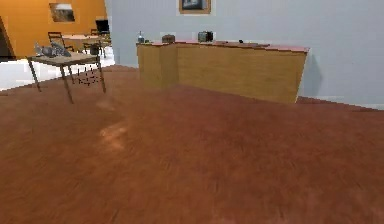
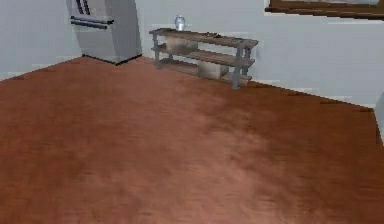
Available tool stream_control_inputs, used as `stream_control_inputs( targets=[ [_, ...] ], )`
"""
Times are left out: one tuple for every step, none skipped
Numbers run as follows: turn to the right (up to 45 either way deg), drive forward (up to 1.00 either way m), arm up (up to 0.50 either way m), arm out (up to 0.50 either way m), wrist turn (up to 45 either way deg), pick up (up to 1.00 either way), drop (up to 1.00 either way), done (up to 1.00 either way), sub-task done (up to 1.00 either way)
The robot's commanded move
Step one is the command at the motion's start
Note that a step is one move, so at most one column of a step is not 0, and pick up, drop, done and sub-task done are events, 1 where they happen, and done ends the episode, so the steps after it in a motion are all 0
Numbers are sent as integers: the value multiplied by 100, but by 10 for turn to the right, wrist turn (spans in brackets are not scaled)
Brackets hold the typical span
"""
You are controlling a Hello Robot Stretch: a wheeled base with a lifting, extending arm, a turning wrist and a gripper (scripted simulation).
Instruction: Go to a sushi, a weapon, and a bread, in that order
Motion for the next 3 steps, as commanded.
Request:
stream_control_inputs(
  targets=[
    [0, 100, 0, 0, 0, 0, 0, 0, 0],
    [-30, 0, 0, 0, 0, 0, 0, 0, 0],
    [0, 100, 0, 0, 0, 0, 0, 0, 0]
  ],
)
